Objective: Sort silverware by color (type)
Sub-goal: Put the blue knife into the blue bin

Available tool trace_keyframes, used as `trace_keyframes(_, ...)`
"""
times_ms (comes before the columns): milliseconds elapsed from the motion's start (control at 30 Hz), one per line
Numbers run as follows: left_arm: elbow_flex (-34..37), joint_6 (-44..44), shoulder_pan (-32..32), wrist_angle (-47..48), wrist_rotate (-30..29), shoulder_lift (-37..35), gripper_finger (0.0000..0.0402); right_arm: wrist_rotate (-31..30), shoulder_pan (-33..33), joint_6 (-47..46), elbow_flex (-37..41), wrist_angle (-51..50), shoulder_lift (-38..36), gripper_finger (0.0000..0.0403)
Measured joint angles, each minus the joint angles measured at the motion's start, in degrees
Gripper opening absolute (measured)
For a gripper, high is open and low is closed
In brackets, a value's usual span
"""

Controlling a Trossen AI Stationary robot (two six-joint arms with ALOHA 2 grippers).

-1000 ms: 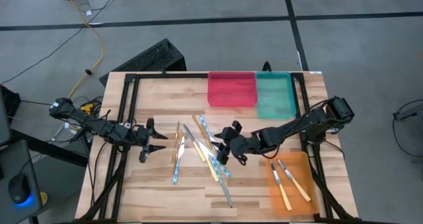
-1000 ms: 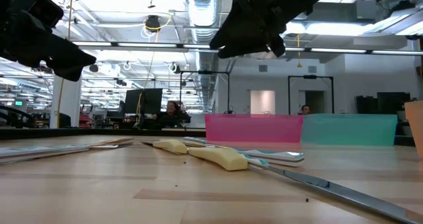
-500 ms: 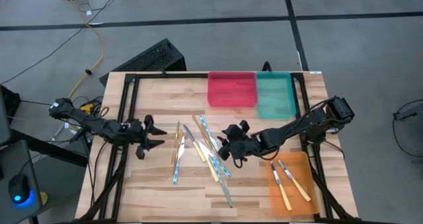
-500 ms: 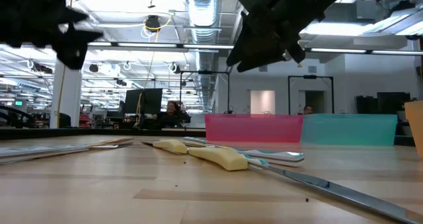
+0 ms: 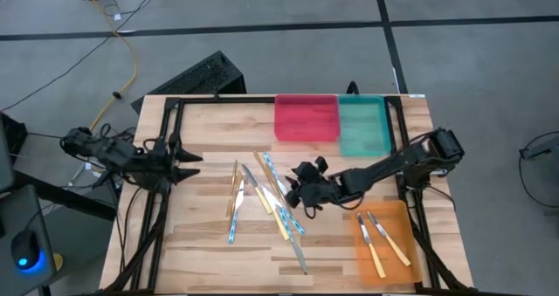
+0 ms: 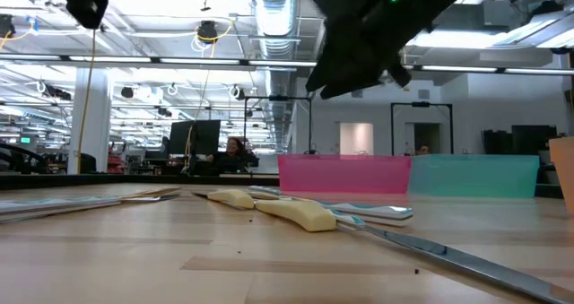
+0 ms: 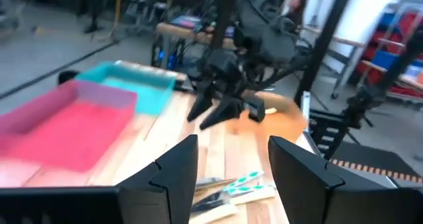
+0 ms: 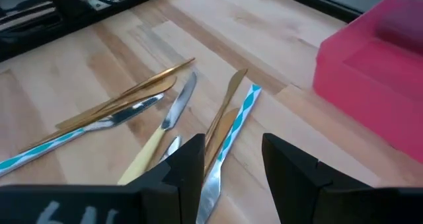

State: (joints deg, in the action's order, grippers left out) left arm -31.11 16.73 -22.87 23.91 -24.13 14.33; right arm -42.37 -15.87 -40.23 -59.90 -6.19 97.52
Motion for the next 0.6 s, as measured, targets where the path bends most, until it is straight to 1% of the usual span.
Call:
trace_keyframes(100, -0.95, 2.54, 0.02, -1.12, -4.00, -0.30, 0.0169, 0.53, 1.13, 0.22, -0.32, 1.16, 3.43, 0.0175)
trace_keyframes(167, -1.83, 2.34, 0.02, -1.37, -6.74, -0.18, 0.0169, 1.44, 1.89, 0.38, -2.27, 3.45, 6.02, 0.0175)
trace_keyframes(300, -2.31, 1.49, 0.02, -1.16, -10.82, 0.21, 0.0169, 1.76, 2.12, 3.86, -7.10, 2.50, 10.69, 0.0175)
trace_keyframes(367, -2.33, 1.58, 0.02, -0.85, -12.07, 0.32, 0.0169, 1.57, 2.03, 5.97, -9.86, 0.61, 12.22, 0.0175)
trace_keyframes(433, -2.32, 2.20, 0.02, 1.58, -13.86, 0.40, 0.0169, 1.40, 2.05, 5.83, -12.80, -2.12, 12.85, 0.0175)
trace_keyframes(500, -2.32, 4.23, 0.00, 4.08, -15.85, 0.65, 0.0169, 0.19, 2.03, 4.40, -15.62, -8.53, 13.89, 0.0175)
trace_keyframes(600, -2.31, 7.99, 0.01, 9.70, -17.56, 1.20, 0.0169, 0.35, 2.57, 1.41, -18.56, -16.47, 14.44, 0.0175)
